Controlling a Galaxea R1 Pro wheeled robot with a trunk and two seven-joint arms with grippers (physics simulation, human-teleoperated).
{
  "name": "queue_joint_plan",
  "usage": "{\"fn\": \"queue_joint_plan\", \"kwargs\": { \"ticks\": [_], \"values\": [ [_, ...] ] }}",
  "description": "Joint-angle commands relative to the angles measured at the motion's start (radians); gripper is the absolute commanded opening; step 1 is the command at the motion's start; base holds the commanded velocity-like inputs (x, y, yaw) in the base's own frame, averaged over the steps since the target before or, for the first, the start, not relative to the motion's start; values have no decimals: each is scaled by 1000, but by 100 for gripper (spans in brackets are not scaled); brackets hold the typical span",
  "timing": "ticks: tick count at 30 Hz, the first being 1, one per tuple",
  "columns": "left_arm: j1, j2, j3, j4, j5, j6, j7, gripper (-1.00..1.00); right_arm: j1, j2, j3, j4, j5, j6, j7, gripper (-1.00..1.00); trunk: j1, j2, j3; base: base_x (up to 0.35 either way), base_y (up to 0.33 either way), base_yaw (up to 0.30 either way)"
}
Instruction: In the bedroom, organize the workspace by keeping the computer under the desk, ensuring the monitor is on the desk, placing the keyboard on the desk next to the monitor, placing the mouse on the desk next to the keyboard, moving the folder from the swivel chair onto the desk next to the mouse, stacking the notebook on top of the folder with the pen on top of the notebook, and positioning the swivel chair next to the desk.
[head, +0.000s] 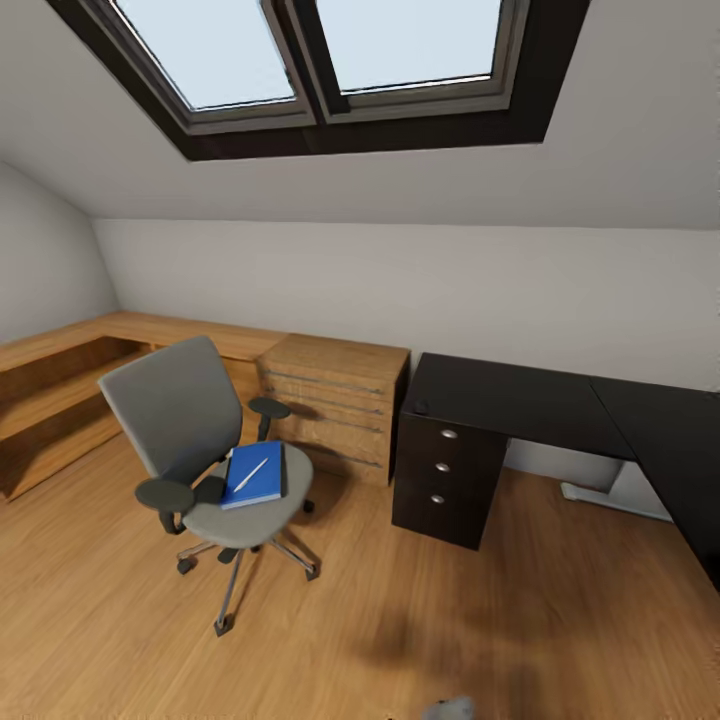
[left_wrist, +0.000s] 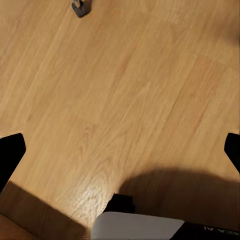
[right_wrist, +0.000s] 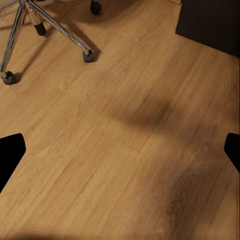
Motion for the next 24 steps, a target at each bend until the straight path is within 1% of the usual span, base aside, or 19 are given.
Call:
{"fn": "queue_joint_plan", "kwargs": {
  "ticks": [1,5,10,24],
  "values": [
    [-1,1,-6,7,5,4,7,100,-1,-7,6,5,2,-18,-9,100,0,-1,-1,-76,-228,0],
    [-1,2,-6,11,5,3,7,100,-1,-11,5,7,2,-25,-9,100,0,-1,-1,-80,-258,0],
    [-1,2,-6,13,5,3,7,100,-1,-14,5,8,2,-29,-9,100,0,-1,-1,-182,-231,0],
    [-1,2,-6,13,5,2,7,100,-1,-16,5,9,3,-31,-9,100,0,-1,-1,-280,-148,0]
  ]
}}
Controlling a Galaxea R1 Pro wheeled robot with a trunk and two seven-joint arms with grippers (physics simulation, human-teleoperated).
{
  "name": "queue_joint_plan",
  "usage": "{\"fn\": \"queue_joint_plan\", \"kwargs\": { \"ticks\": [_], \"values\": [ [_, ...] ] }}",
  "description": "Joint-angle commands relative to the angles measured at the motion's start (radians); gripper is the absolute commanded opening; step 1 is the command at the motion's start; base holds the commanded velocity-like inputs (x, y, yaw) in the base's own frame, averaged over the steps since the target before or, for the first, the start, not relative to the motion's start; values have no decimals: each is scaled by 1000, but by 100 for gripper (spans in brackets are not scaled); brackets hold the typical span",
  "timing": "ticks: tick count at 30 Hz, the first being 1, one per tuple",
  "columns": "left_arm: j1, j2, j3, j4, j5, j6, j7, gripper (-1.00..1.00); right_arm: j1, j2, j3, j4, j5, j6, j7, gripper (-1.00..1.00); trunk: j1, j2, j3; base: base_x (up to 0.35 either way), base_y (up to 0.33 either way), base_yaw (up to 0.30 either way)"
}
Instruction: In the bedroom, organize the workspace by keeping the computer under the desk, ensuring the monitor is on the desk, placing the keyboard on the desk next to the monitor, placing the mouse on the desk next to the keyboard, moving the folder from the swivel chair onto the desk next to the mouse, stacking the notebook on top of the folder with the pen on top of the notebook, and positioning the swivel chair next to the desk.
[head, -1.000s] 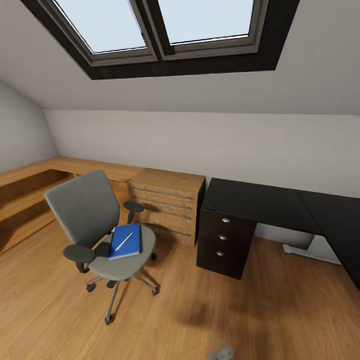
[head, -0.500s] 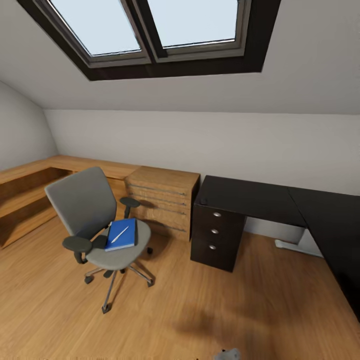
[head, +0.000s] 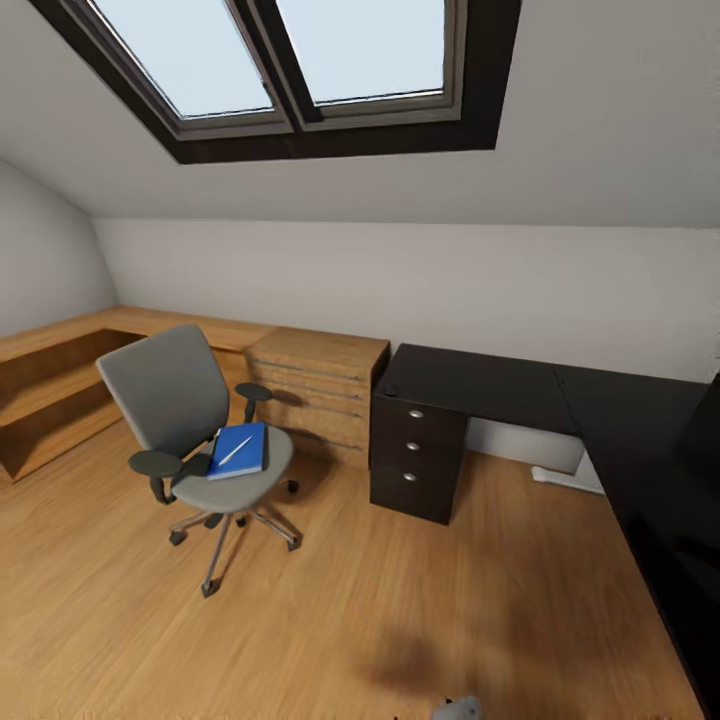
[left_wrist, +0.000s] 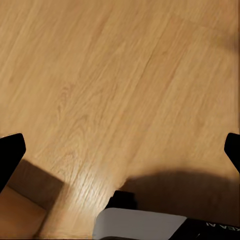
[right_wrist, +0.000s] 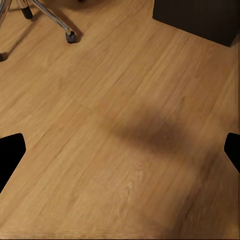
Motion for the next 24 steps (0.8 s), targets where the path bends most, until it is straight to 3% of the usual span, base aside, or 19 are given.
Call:
{"fn": "queue_joint_plan", "kwargs": {
  "ticks": [1,24],
  "values": [
    [0,1,-5,-2,5,5,8,100,-1,0,6,1,2,-2,-8,100,-1,-1,-1,-305,-120,0],
    [0,2,-4,-2,7,-17,9,100,-1,3,7,28,2,-2,-8,100,-1,-1,-1,-330,-20,0]
  ]
}}
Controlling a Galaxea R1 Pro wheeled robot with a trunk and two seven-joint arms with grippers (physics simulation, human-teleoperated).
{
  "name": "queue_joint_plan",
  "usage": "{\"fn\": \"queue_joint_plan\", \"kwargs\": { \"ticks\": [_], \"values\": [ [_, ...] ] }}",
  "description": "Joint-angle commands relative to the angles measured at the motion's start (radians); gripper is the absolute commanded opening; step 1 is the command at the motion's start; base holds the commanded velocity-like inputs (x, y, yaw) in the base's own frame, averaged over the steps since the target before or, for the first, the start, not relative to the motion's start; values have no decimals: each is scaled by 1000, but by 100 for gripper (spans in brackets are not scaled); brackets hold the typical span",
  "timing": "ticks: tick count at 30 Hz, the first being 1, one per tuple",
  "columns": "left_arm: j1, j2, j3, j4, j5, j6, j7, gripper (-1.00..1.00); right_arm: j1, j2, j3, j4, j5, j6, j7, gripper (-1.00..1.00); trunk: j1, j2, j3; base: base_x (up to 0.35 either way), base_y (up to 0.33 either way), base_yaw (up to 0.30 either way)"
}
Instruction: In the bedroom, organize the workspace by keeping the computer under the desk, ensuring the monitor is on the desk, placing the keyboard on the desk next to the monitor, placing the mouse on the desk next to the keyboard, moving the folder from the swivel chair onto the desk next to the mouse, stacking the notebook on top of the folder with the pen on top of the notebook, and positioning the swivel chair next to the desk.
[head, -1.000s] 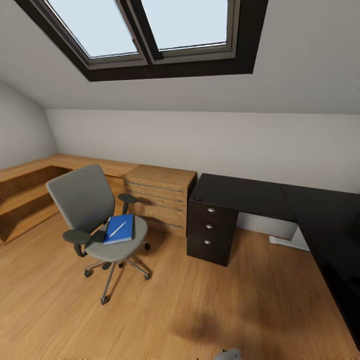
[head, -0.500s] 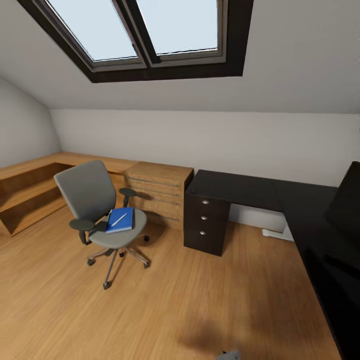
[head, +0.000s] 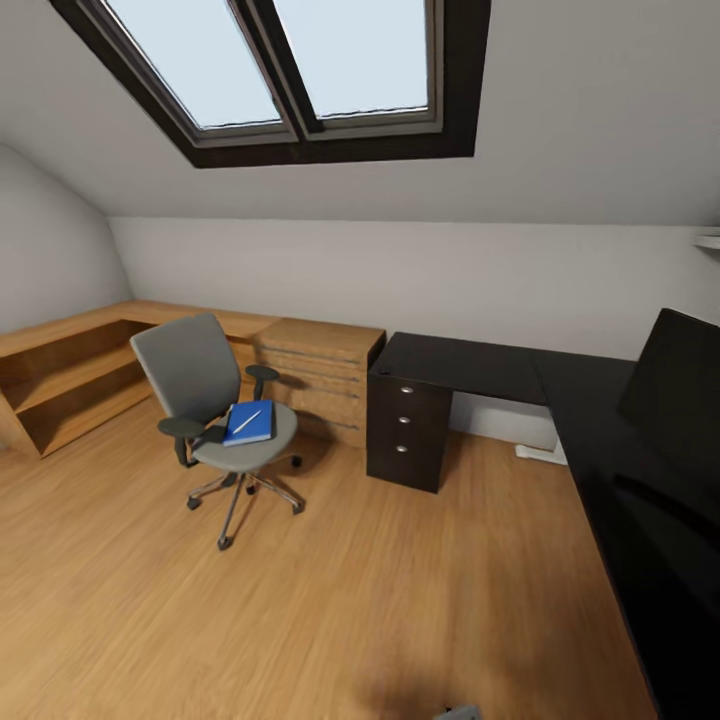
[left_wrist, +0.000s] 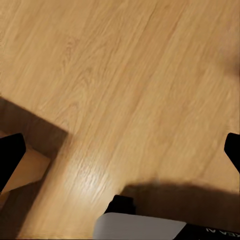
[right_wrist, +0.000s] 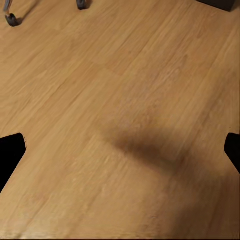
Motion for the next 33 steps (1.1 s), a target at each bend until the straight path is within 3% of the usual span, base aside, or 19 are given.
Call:
{"fn": "queue_joint_plan", "kwargs": {
  "ticks": [1,23,33],
  "values": [
    [-1,1,-6,-1,7,3,8,100,-1,0,5,1,2,-2,-8,100,-1,-1,-1,-336,0,0],
    [-1,1,-4,0,7,4,9,100,-1,3,7,25,1,-12,-8,100,-1,-1,-1,-329,-23,0],
    [-1,1,-3,-1,6,-29,9,100,-1,2,8,27,2,-16,-8,100,-1,-1,-1,-110,-93,0]
  ]
}}
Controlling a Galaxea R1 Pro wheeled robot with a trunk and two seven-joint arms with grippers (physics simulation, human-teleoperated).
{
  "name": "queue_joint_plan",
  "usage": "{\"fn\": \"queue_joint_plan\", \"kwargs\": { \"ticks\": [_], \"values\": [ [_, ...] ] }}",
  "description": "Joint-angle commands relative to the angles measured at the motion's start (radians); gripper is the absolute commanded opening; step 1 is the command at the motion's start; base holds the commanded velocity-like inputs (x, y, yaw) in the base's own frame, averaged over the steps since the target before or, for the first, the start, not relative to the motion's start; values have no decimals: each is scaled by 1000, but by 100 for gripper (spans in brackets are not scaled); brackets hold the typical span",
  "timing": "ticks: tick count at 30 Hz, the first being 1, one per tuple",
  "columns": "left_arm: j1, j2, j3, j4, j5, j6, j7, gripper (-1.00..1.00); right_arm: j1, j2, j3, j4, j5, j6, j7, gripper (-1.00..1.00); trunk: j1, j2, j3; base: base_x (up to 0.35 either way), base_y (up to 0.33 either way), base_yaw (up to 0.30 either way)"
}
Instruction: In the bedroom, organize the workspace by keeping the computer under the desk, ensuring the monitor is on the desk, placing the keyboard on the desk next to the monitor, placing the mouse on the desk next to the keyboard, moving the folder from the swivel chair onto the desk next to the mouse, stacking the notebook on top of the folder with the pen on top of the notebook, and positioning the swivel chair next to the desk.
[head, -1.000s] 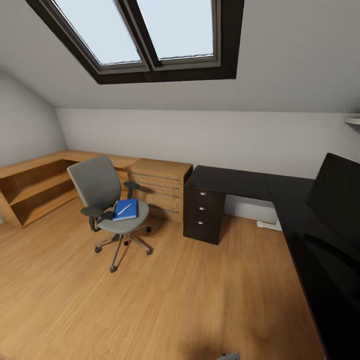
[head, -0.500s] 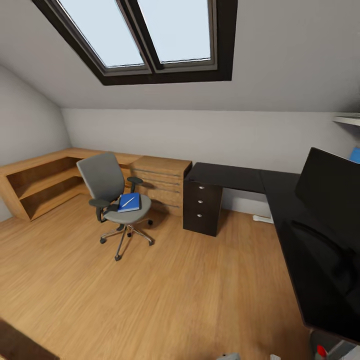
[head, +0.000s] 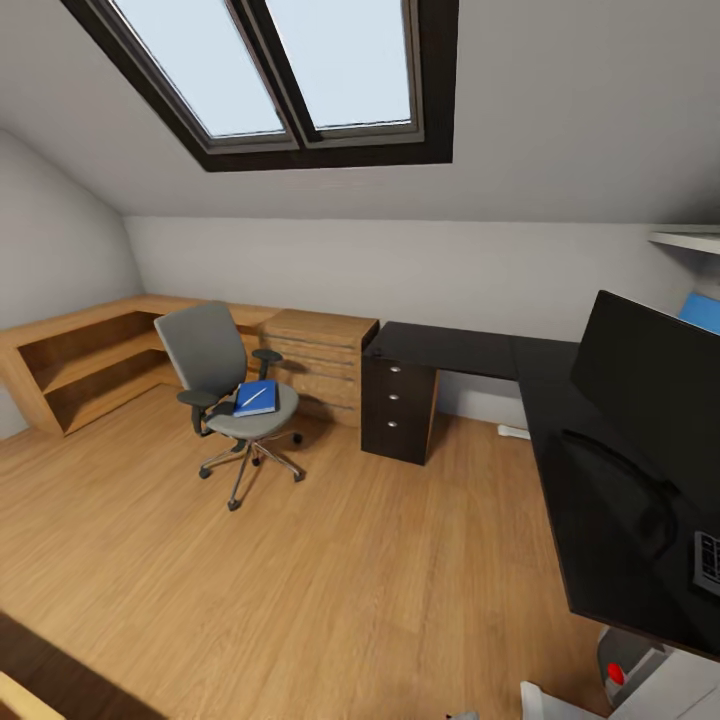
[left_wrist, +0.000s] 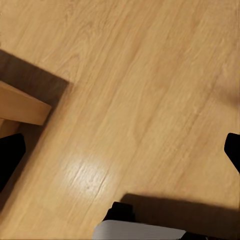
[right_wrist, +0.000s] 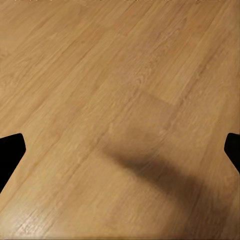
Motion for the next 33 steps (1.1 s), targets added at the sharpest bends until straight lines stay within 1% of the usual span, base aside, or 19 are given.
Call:
{"fn": "queue_joint_plan", "kwargs": {
  "ticks": [1,7,8,17,25,33],
  "values": [
    [-1,1,-6,-1,9,-8,8,100,-1,0,6,1,3,-4,-8,100,0,-1,-1,-12,-8,0],
    [-1,0,-5,-1,9,-38,8,100,-1,0,7,3,2,-34,-8,100,0,-1,-1,-5,-4,0],
    [-1,0,-5,0,9,-46,8,100,-1,-1,7,5,2,-60,-8,100,0,-1,-1,0,0,-74],
    [-1,1,-4,0,10,-47,8,100,-1,-1,6,6,2,-66,-8,100,0,-1,6,-32,-33,-187],
    [-1,2,-4,1,11,-47,8,100,-1,-1,6,9,1,-66,-8,100,0,-1,12,-171,-223,-234],
    [-1,4,-4,14,11,-48,8,100,-1,-1,6,21,1,-66,-8,100,0,-1,17,-47,-322,-257]
  ]
}}
